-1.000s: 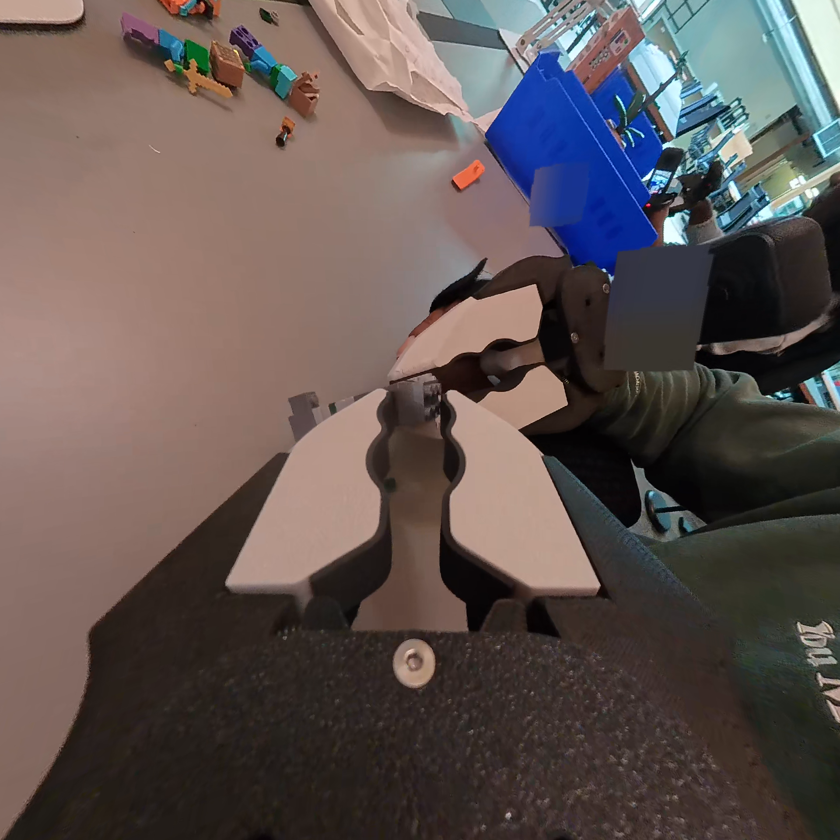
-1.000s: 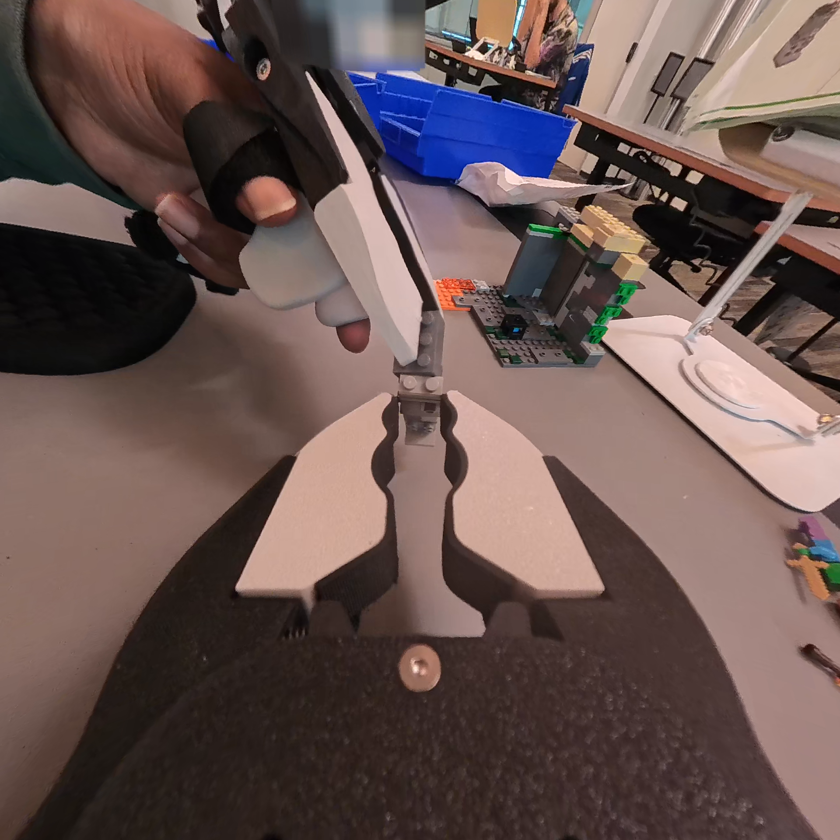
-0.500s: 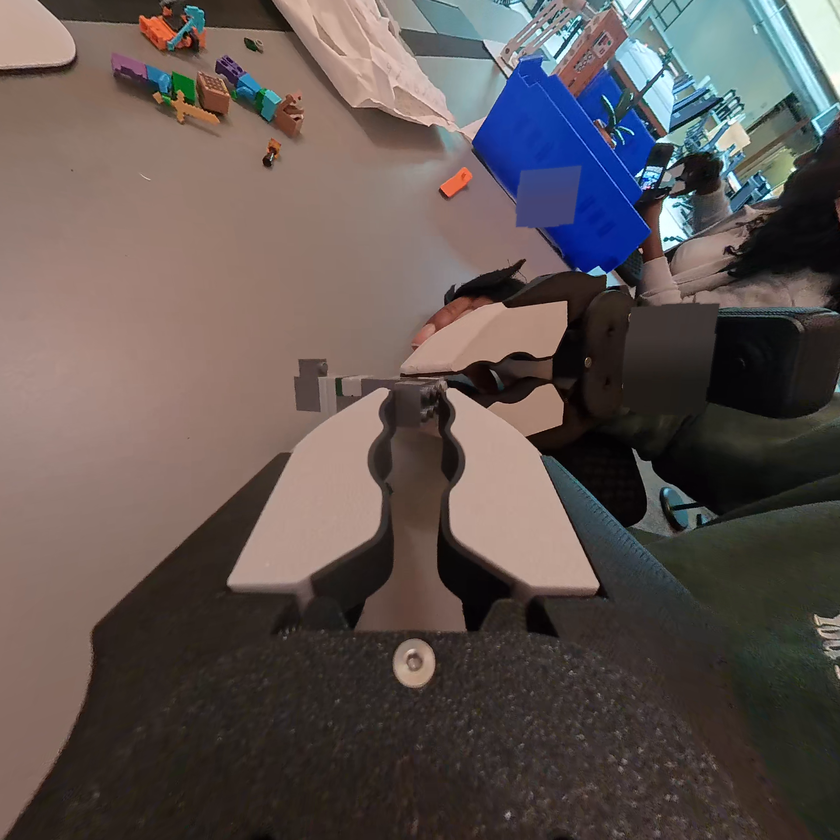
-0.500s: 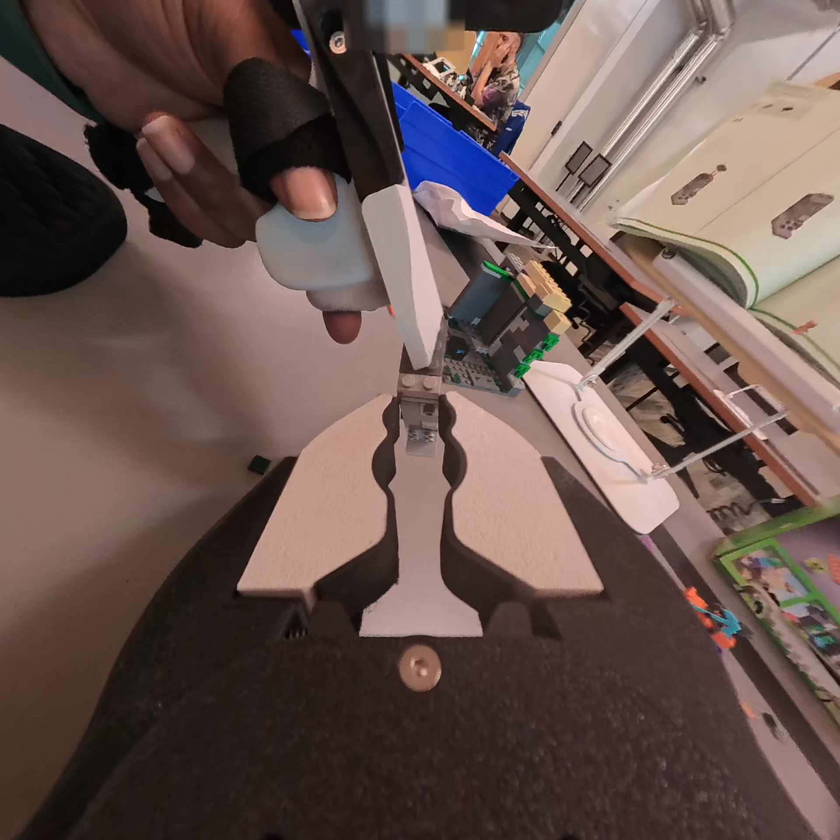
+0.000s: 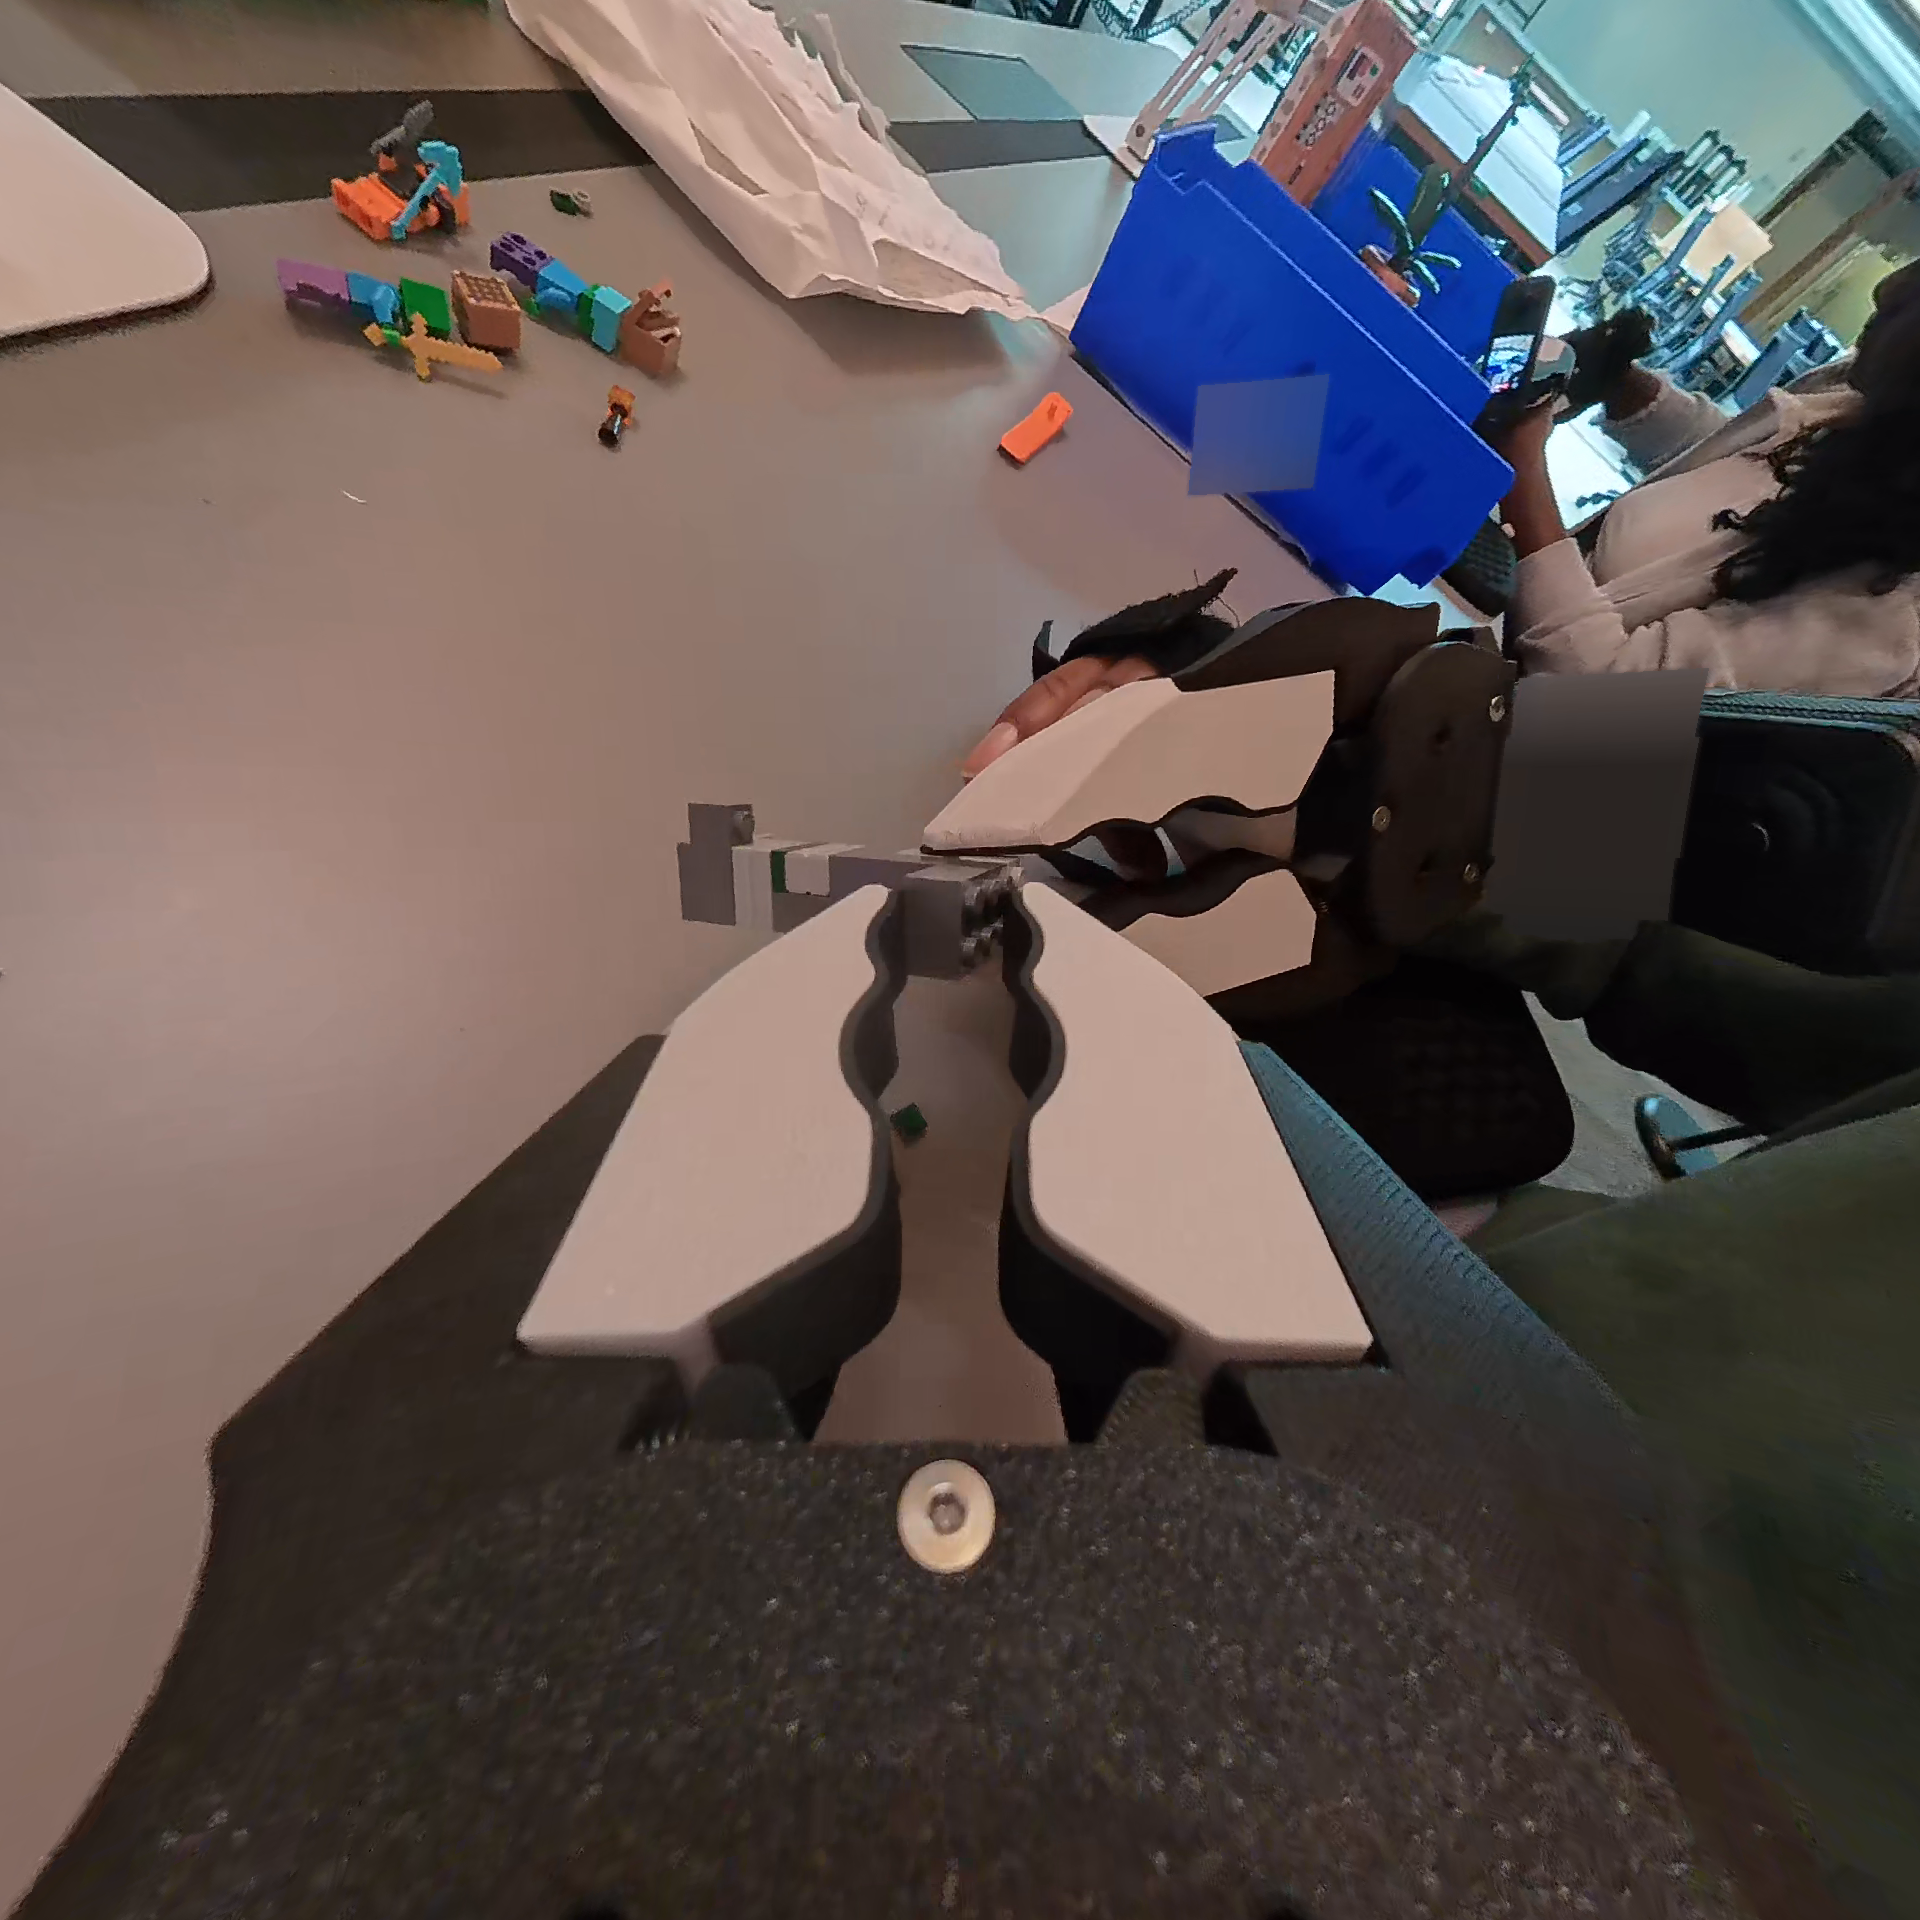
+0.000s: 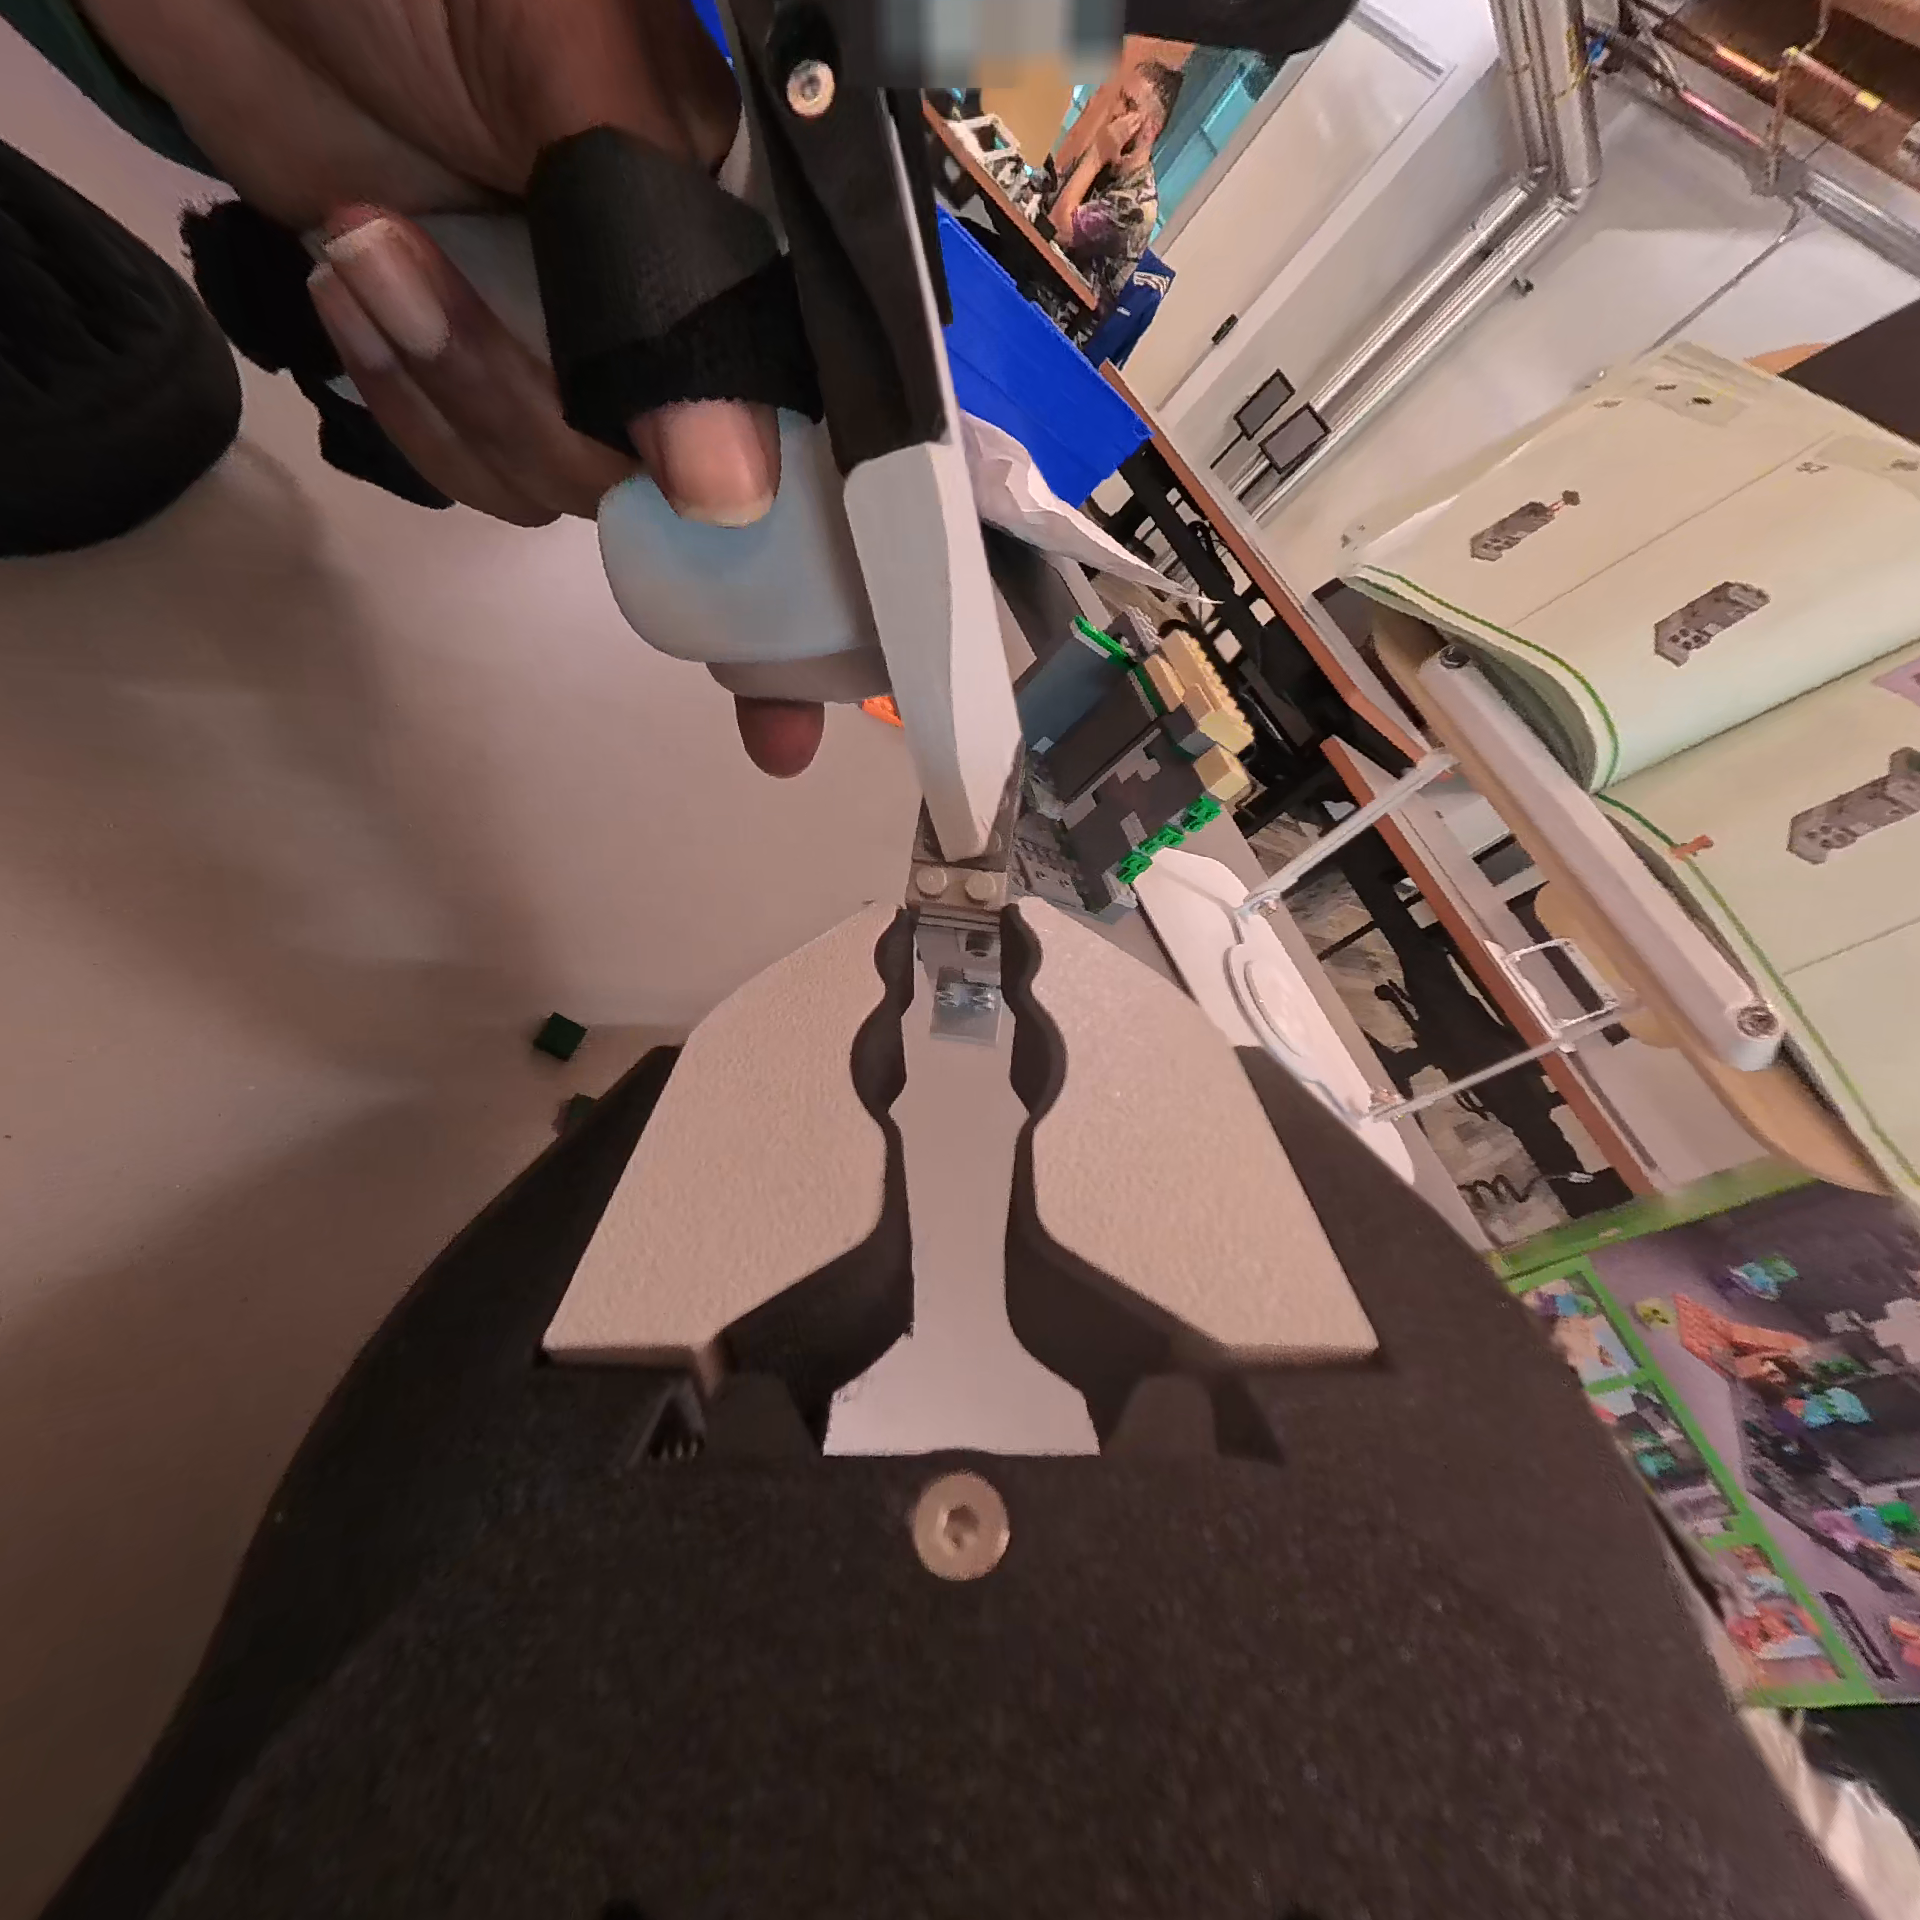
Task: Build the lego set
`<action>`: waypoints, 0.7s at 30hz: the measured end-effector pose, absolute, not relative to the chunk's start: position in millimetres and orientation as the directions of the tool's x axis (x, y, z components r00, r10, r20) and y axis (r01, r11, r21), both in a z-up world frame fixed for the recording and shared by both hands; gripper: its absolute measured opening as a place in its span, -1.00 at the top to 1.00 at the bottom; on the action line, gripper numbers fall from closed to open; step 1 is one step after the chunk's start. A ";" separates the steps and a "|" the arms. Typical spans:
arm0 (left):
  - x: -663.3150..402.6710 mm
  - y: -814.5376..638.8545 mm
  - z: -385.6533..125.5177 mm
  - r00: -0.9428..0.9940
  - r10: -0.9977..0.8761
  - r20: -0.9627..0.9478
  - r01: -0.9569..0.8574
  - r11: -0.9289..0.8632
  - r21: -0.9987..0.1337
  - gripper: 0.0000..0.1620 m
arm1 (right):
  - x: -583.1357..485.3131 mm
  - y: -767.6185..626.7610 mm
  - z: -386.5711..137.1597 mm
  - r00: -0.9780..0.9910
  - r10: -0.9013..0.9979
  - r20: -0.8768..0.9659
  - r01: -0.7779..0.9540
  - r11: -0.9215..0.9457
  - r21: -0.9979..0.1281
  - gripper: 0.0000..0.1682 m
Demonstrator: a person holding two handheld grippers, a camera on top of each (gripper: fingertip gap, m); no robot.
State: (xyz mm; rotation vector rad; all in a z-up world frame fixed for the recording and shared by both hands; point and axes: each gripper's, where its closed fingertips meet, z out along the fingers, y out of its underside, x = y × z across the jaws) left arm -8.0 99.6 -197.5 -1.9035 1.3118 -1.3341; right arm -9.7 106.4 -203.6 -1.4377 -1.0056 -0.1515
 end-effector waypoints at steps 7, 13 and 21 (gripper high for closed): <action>-9.4 98.3 -196.5 0.064 -0.922 0.382 -0.397 -0.374 -0.838 0.77 | -11.3 105.4 -202.4 0.563 0.424 0.710 0.693 0.226 -0.685 0.82; -10.1 97.3 -196.8 0.068 -0.948 0.312 -0.361 -0.315 -0.878 0.77 | -12.2 104.7 -202.8 0.516 0.383 0.766 0.743 0.245 -0.623 0.82; -15.4 92.3 -185.5 0.070 -0.989 0.129 -0.308 -0.144 -0.940 0.76 | -16.0 101.7 -194.2 0.450 0.299 0.841 0.790 0.306 -0.531 0.81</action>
